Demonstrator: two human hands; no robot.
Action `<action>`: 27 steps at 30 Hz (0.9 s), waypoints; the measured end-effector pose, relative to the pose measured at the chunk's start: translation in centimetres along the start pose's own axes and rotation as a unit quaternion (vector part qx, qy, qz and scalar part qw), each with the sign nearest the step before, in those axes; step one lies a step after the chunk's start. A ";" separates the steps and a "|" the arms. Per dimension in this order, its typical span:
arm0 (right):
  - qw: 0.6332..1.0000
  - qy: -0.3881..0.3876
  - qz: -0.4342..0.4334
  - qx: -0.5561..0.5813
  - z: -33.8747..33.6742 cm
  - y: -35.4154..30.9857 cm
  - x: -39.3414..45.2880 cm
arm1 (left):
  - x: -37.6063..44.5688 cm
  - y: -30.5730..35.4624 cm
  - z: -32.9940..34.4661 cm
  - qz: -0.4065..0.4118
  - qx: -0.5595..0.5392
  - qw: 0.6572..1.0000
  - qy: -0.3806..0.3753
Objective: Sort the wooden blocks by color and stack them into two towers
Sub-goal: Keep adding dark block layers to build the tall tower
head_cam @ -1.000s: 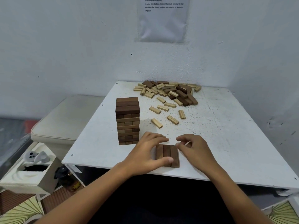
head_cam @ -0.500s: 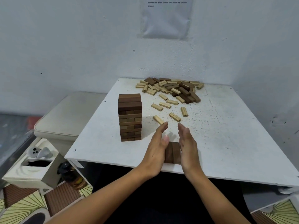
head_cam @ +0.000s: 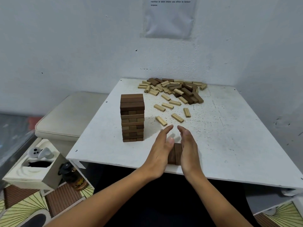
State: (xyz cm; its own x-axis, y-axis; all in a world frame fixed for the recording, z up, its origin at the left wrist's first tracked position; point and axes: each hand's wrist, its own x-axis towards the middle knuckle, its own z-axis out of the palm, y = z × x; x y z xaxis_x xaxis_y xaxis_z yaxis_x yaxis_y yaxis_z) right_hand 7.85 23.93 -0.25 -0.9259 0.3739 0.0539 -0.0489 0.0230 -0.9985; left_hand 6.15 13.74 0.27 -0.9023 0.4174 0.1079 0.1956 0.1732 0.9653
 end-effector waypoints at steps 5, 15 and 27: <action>1.000 -0.008 0.008 -0.011 -0.6 -0.2 0.3 | 0.3 -0.3 -0.6 -0.004 0.076 0.997 -0.027; 0.948 -0.174 -0.057 -0.262 -6.3 -1.0 2.5 | 0.1 0.2 -5.8 0.031 0.280 0.950 -0.131; 0.863 -0.297 -0.053 -0.406 -7.6 -0.8 2.9 | 1.5 -1.0 -5.5 0.007 0.295 0.941 -0.162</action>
State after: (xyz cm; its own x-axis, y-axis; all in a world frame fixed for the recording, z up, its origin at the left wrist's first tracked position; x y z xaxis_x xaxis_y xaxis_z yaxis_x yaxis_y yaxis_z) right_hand 8.07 32.04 0.72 -0.9728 -0.2057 -0.1067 -0.0899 0.7593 -0.6445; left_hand 2.46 9.27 0.77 -0.7522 0.6569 -0.0518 0.4721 0.5921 0.6531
